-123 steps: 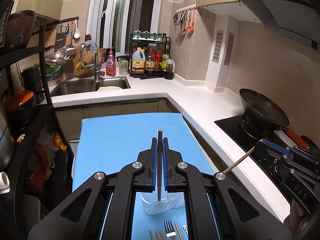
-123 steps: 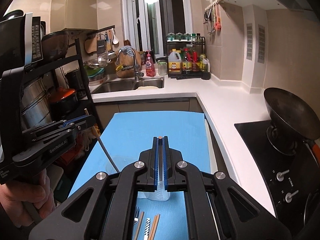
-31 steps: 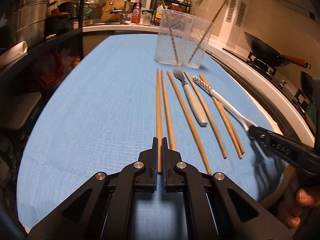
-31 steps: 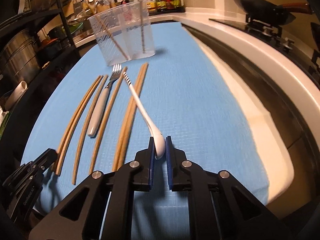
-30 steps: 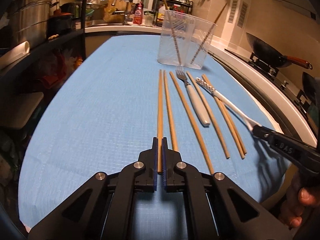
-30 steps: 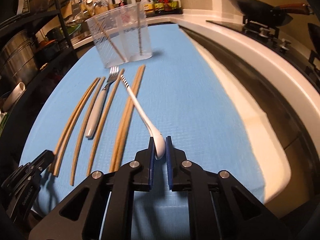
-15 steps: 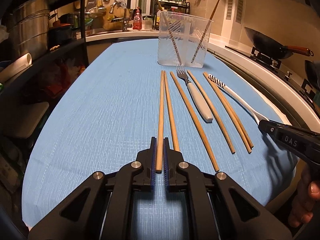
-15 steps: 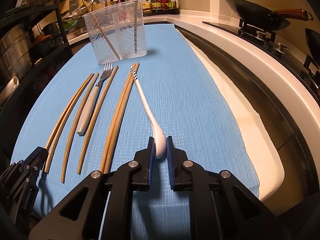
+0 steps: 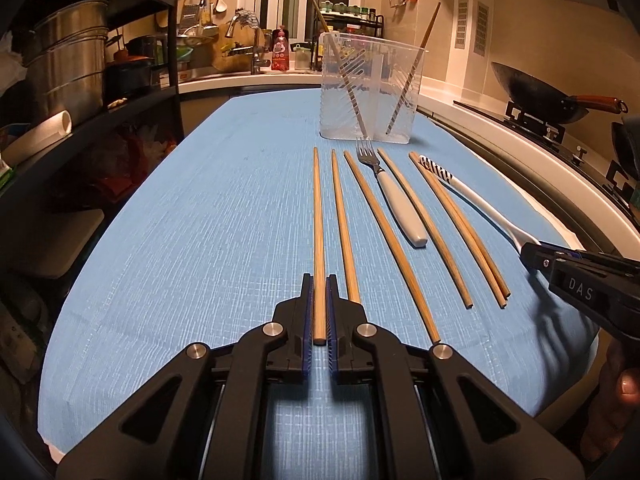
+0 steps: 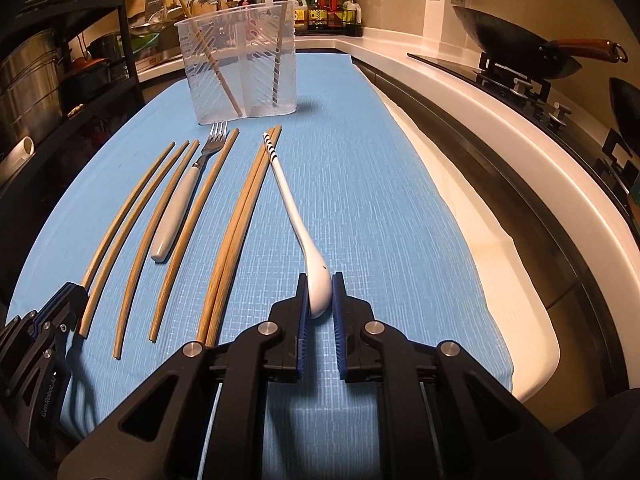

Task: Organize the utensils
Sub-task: 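Grasp the white spoon bowl with the right tool while the left tool grasps a chopstick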

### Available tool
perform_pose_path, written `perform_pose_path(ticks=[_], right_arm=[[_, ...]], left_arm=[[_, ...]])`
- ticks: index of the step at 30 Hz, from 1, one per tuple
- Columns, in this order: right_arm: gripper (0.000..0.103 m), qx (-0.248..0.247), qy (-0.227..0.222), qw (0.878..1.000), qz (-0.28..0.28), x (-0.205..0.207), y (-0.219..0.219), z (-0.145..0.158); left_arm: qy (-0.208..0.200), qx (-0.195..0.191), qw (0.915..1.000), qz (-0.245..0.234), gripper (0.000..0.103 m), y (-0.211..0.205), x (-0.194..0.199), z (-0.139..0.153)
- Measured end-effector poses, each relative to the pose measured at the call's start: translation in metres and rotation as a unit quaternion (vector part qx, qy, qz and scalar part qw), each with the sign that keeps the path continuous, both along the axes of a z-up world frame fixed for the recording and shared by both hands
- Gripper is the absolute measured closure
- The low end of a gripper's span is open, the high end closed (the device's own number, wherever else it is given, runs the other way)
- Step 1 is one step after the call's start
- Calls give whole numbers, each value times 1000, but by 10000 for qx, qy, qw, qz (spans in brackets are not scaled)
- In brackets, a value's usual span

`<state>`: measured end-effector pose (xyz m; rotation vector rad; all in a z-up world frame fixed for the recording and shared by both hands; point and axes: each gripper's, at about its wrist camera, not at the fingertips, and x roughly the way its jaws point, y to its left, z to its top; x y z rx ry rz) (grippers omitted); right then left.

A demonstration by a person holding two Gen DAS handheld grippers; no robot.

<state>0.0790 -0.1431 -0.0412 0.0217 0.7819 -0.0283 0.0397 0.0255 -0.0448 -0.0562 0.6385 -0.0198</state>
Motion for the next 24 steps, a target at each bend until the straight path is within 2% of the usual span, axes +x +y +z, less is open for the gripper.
perform_pose_path(ticks=[24], right_arm=[[90,-192,-107,9998,-18,-2,5,-2]], left_arm=[[-192,191,9996,-47,97,-5,-5,-4]])
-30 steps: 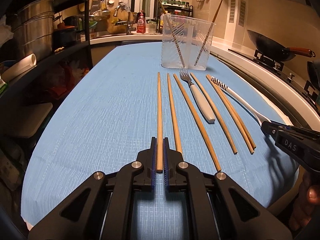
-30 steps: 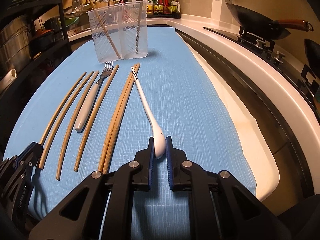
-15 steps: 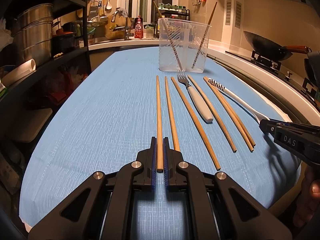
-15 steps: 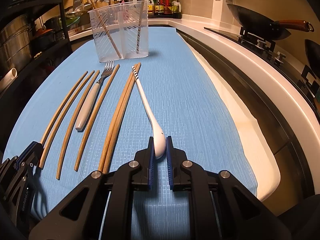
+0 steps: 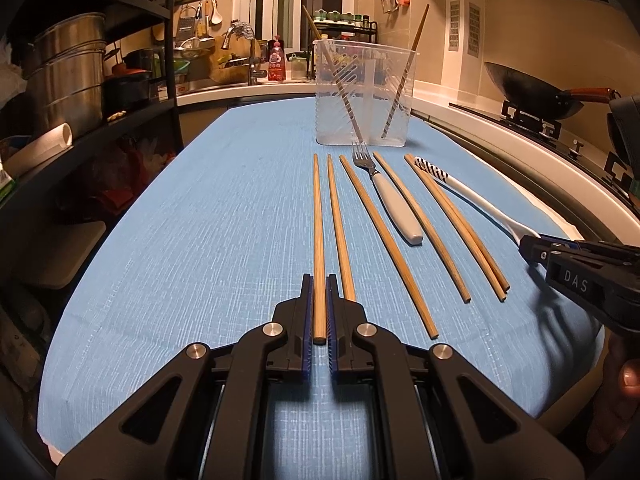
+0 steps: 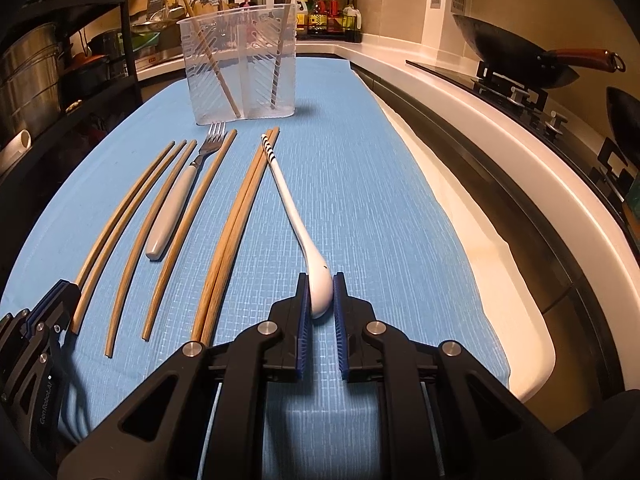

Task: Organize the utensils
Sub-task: 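Grasp the white spoon bowl with the right tool while the left tool grasps a chopstick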

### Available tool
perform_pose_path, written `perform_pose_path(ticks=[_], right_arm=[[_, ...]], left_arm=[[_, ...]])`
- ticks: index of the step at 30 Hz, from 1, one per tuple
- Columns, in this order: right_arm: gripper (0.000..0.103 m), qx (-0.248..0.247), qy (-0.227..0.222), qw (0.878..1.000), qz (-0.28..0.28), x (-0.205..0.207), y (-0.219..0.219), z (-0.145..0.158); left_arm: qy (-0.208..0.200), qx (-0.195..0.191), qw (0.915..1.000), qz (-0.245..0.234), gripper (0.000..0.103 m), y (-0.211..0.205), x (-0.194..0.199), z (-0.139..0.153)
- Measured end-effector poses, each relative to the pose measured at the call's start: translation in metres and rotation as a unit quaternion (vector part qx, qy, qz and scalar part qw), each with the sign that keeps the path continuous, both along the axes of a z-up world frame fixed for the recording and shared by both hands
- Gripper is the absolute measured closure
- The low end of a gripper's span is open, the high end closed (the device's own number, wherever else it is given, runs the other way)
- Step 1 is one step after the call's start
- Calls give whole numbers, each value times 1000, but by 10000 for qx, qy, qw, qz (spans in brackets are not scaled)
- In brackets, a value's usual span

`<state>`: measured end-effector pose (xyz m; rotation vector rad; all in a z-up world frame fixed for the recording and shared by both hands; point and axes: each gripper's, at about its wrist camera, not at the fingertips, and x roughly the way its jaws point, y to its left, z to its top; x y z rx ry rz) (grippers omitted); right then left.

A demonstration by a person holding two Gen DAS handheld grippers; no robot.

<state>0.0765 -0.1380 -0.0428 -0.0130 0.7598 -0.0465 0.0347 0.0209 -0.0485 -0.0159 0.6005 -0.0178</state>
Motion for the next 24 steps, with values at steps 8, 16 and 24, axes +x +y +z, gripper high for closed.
perform_pose_path(ticks=[8,16,24], right_arm=[[92,31,-25,10000,11,0,-1,-1],[92,13,-56,10000,26,-3,0,-1],[92,-11,-367,9993,-24,-11,-5,13]], left_arm=[[-22,6,10000,-24,97,0,-2,0],[-48,-67,10000,-15,97,0,-2,0],[-231,-41,9997,84,97,4,-9,11]])
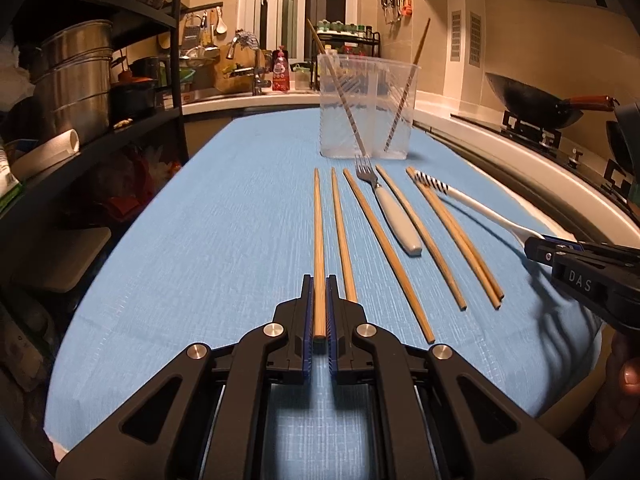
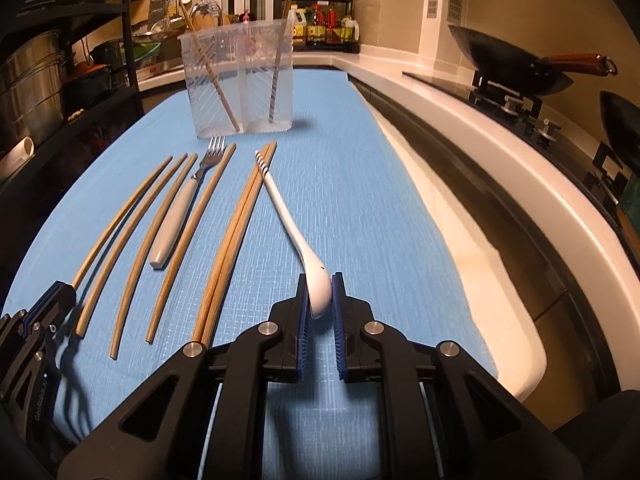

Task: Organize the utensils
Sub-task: 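Grasp the white spoon bowl with the right tool while the left tool grasps a chopstick, then lift the spoon and chopstick and carry both over the clear container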

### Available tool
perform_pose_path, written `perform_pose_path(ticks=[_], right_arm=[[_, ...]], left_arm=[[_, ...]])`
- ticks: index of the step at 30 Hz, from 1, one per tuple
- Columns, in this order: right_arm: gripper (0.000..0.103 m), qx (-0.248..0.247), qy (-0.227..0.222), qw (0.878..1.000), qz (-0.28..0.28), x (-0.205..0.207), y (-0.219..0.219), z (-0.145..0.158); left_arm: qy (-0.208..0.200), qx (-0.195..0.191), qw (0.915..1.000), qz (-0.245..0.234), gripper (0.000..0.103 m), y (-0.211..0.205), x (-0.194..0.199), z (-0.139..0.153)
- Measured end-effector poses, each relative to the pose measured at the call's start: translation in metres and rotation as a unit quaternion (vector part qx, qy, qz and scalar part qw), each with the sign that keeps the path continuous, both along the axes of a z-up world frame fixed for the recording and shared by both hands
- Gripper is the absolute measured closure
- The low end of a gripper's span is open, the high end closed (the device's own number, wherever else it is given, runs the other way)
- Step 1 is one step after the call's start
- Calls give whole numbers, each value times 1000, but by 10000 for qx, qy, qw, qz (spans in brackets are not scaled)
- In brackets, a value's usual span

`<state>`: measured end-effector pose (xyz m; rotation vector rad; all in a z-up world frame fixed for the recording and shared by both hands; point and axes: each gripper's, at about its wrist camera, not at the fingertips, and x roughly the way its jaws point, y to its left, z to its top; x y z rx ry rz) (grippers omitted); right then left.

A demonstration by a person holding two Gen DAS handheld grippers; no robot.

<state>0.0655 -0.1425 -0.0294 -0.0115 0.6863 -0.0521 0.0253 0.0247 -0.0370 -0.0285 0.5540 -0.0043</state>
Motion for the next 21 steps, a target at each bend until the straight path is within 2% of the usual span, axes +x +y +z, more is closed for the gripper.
perform_pose_path(ticks=[12,21], right_arm=[[93,-276,-688,9972,26,-18,-2,30],[93,-370,-1038,9939,55,-25,-3,60]], left_arm=[[-643,79,9979,-6,97,3,-20,45],[-786,-51,9969,-16,97,8,-19,81]])
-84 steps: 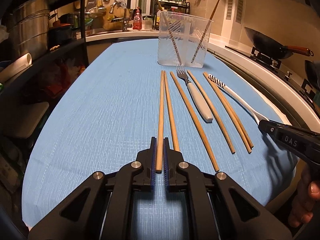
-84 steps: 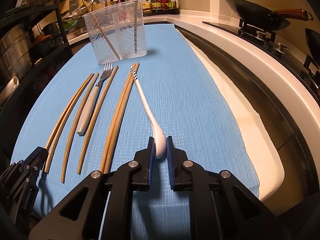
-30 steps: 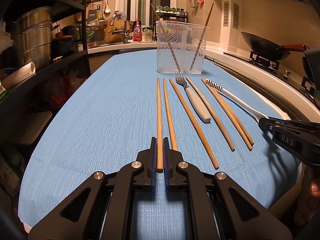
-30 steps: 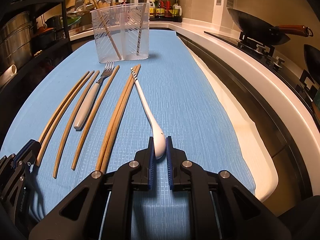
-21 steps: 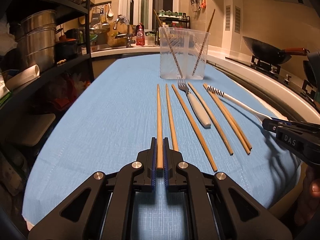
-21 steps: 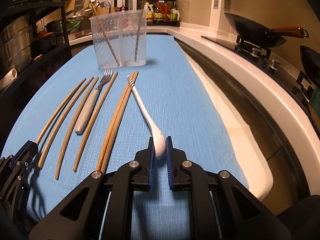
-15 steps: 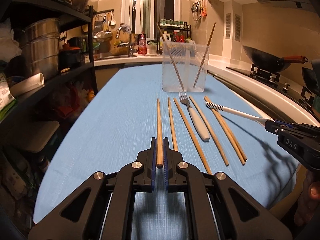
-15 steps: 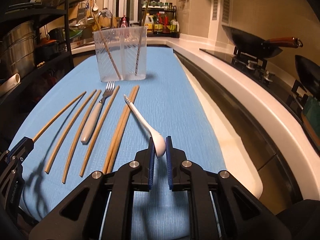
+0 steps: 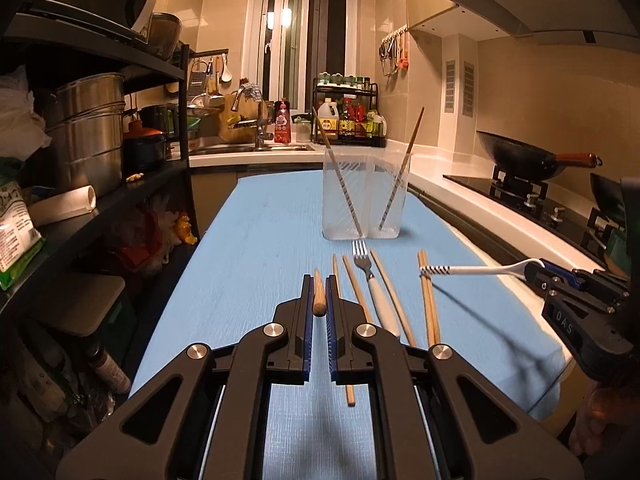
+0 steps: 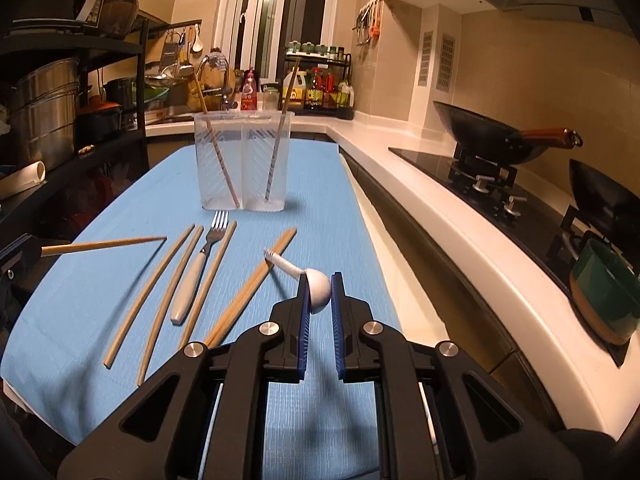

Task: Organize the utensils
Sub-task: 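Lift the spoon and chopstick and carry both over the clear container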

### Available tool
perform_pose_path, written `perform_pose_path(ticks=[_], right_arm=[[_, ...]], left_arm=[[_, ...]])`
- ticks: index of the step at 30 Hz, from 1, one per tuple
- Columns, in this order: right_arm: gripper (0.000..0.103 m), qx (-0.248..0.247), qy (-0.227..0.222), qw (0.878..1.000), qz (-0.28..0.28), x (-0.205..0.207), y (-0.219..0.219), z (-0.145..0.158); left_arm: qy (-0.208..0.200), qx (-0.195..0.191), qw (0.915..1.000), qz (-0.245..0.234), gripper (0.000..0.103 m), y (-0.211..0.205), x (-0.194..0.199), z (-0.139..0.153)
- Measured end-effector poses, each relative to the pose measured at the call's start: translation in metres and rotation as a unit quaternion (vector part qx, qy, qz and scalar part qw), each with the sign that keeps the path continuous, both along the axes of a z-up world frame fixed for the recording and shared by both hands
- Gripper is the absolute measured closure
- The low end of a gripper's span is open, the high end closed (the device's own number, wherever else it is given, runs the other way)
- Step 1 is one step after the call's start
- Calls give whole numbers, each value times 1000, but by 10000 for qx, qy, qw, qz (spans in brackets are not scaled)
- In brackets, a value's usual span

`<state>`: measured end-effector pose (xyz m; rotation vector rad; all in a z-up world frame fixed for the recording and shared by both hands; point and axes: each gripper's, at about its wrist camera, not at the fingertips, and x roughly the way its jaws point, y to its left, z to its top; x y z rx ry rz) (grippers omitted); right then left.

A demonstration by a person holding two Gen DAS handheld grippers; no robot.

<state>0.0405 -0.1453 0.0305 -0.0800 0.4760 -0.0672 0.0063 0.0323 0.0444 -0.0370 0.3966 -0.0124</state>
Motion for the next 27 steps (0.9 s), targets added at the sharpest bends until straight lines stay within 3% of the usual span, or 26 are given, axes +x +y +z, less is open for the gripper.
perform_pose_path(ticks=[13,27], right_arm=[[94,-183,-275,9988,352,5,0,59],[94,-547,-158,9937,960,25,25,105]], left_arm=[[-66,-99,9998,-180,97,3,19,60],[755,-522,9936,-656,97,25,63,112]])
